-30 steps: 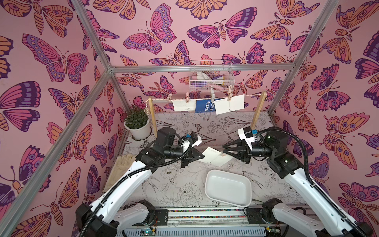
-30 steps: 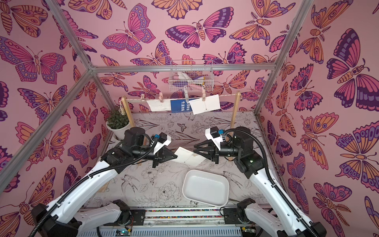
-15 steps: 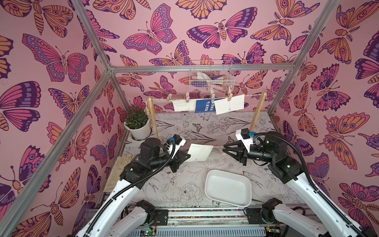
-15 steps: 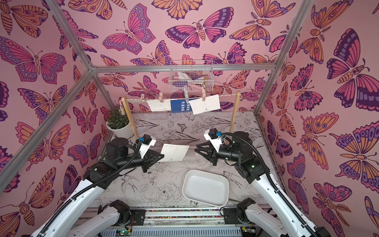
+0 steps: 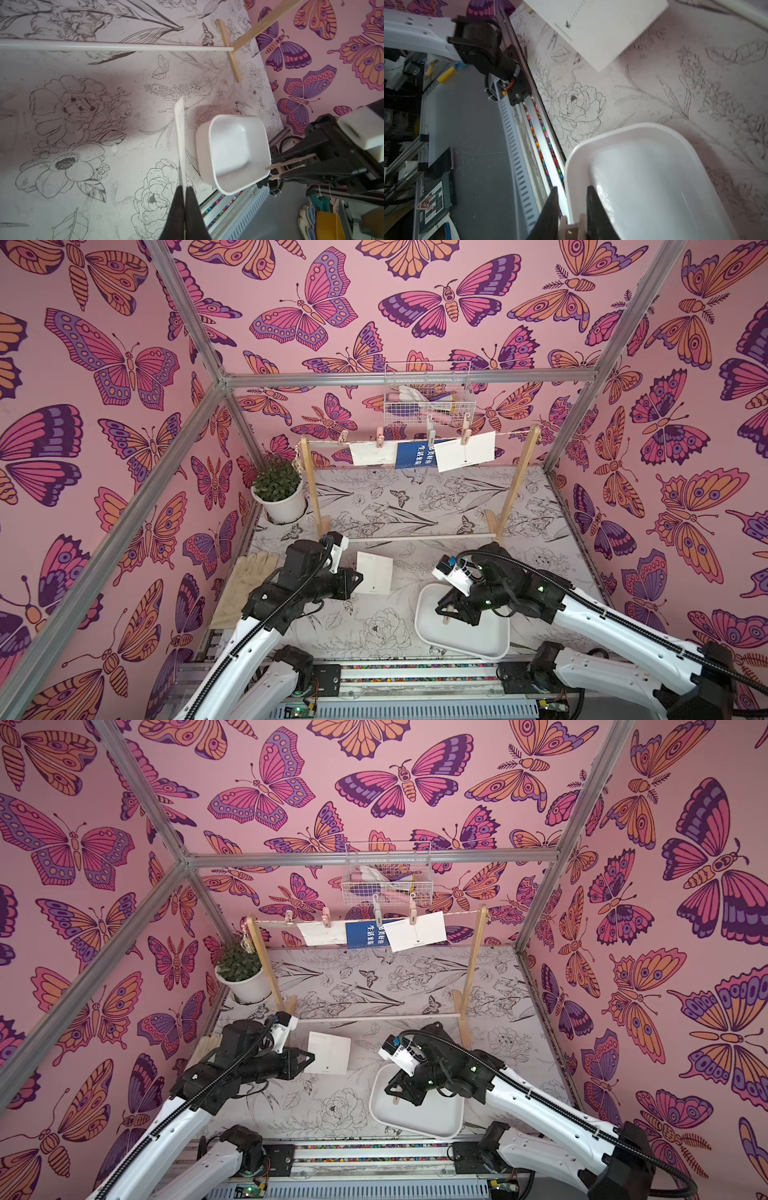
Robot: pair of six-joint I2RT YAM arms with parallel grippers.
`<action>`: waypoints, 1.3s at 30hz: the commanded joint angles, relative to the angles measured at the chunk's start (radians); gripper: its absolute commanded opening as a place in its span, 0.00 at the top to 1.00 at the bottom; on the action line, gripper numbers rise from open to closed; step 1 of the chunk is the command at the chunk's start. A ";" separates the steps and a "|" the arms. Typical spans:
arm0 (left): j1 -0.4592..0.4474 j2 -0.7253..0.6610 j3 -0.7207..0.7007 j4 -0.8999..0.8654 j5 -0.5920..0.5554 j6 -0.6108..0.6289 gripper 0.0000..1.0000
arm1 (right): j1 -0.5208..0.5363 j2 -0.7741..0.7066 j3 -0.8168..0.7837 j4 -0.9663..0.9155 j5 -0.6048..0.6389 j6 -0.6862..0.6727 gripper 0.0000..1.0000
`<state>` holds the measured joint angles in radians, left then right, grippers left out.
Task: Remove the postcards from the strings
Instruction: Place the clamp in the storage box, then pinch the postcard on the clothesline.
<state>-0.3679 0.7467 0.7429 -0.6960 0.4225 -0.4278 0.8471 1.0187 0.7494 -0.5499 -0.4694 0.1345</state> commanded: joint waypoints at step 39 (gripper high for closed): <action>-0.033 0.381 0.208 0.850 0.247 0.314 0.13 | -0.178 -0.085 0.398 0.353 0.296 -0.193 0.19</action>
<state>-0.3607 1.0458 0.9211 -0.0689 0.5457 -0.2192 0.7261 0.9089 1.0771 -0.3065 -0.1429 -0.0147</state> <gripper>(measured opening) 0.883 0.812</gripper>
